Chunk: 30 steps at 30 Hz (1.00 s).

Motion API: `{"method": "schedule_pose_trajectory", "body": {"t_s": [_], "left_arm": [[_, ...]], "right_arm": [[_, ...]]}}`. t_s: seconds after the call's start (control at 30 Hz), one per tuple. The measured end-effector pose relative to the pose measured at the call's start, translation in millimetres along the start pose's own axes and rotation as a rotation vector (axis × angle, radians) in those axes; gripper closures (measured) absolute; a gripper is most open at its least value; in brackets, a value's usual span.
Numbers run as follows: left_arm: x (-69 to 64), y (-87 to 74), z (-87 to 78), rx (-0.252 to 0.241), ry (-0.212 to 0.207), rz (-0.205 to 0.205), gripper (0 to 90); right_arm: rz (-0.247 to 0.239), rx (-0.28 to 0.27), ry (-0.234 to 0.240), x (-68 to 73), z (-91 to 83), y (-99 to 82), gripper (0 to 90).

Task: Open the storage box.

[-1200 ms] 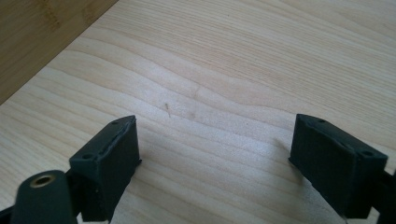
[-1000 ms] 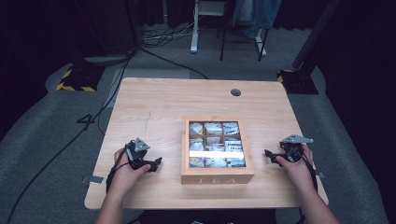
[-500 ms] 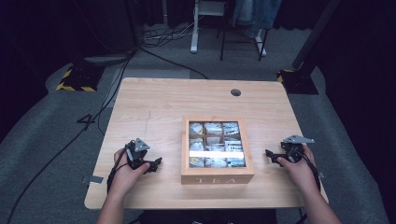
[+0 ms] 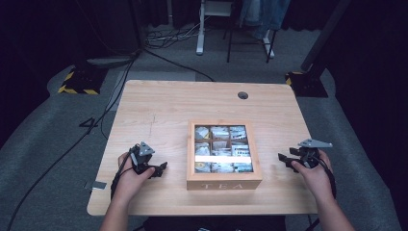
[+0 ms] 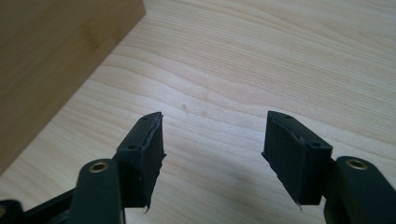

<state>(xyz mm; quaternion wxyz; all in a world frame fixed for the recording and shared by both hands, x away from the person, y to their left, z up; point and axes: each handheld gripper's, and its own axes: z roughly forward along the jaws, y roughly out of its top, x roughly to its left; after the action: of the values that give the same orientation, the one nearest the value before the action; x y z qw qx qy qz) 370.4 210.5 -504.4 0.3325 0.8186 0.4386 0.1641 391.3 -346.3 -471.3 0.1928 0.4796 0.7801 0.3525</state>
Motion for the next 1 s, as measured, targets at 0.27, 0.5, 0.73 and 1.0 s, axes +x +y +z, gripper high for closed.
{"method": "schedule_pose_trajectory", "body": {"t_s": [0.27,0.5,0.73,1.0], "left_arm": [[-0.1,0.2,0.3,-0.001,0.000,-0.001,13.6],[-0.1,0.1,0.3,-0.002,-0.001,-0.001,13.6],[-0.1,0.2,0.3,-0.002,-0.001,-0.001,13.5],[-0.2,0.2,0.3,-0.002,-0.001,-0.001,13.6]], "right_arm": [[-0.018,-0.019,0.051,18.3,-20.5,13.1,38.9],[-0.027,-0.012,0.064,38.6,-38.0,21.7,37.9],[-0.082,-0.022,0.122,64.1,-54.2,27.4,37.8],[-0.107,0.015,0.221,96.8,-63.5,29.1,36.3]]}}
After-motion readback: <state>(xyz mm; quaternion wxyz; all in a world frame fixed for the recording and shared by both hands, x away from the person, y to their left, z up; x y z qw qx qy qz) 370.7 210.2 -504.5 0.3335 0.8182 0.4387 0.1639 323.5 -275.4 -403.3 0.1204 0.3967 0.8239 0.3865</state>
